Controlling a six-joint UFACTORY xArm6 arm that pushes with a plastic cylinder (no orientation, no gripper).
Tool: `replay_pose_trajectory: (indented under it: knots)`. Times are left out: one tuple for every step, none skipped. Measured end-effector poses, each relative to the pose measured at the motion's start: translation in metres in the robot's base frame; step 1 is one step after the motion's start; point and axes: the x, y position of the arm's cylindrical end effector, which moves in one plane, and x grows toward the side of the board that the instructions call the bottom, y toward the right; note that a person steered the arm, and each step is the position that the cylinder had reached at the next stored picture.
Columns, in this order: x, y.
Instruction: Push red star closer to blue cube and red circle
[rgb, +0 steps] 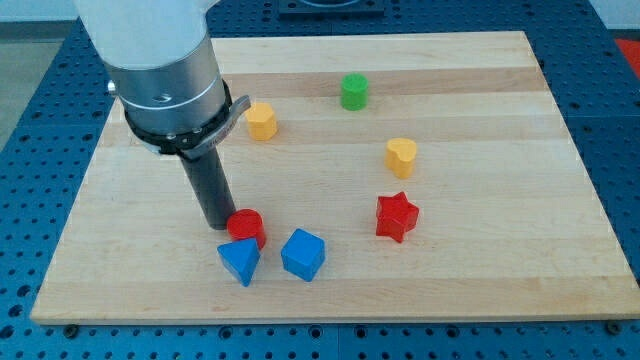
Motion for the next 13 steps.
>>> replay_pose_trajectory:
  knots:
    - [-0.008,-0.008]
    - [0.001,-0.009]
    - [0.001,0.018]
    - [-0.012,0.066]
    - [-0.030,0.101]
    - [-0.035,0.135]
    - [-0.034,0.200]
    - [-0.015,0.234]
    - [0.005,0.233]
    - [0.004,0.203]
    - [0.004,0.168]
    - [0.004,0.143]
    - [0.004,0.143]
